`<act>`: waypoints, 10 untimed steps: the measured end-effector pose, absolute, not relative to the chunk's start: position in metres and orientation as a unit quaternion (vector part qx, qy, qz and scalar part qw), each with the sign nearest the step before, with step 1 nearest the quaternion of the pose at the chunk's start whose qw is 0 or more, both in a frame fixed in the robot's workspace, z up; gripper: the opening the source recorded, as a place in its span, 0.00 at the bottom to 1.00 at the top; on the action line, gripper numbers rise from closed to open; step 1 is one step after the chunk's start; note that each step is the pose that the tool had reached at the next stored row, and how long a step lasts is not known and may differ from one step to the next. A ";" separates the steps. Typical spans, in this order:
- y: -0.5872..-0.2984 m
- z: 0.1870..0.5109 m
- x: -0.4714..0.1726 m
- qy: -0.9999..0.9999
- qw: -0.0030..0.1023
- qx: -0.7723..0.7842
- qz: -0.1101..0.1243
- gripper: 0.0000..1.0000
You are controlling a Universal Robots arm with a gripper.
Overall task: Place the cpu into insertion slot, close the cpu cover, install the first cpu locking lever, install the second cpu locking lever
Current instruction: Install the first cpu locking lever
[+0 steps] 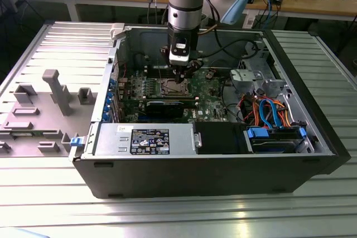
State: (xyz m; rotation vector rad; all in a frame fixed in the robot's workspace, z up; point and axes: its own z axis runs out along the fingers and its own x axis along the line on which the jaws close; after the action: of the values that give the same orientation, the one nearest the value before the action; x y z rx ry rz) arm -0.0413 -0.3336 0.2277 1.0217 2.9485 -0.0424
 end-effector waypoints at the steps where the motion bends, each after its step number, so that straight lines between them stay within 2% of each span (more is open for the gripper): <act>1: -0.334 0.228 -0.041 0.945 0.010 0.327 -0.014 0.11; 10: -0.334 0.228 -0.041 0.950 0.011 0.313 -0.013 0.11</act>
State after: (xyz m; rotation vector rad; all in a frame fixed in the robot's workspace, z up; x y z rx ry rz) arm -0.0413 -0.3336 0.2277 0.9773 2.9630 -0.0419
